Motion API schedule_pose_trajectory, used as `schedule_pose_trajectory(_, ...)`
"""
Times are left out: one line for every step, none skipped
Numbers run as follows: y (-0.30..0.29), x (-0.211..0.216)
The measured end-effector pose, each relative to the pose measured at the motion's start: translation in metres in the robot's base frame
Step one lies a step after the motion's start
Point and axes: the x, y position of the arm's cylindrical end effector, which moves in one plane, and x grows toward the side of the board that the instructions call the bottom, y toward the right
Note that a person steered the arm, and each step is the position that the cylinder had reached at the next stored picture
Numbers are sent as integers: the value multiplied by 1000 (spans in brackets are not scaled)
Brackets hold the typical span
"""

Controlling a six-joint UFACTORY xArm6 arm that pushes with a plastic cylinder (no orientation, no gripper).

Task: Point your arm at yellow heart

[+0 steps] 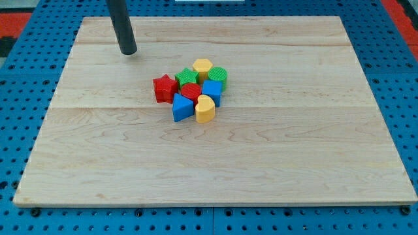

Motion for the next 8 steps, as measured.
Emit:
schedule_pose_trajectory(0, 0)
schedule_pose_trajectory(0, 0)
schedule_pose_trajectory(-1, 0)
schedule_pose_trajectory(-1, 1)
schedule_pose_trajectory(-2, 1)
schedule_pose_trajectory(-11, 1)
schedule_pose_trajectory(-24, 1)
schedule_pose_trajectory(-49, -3)
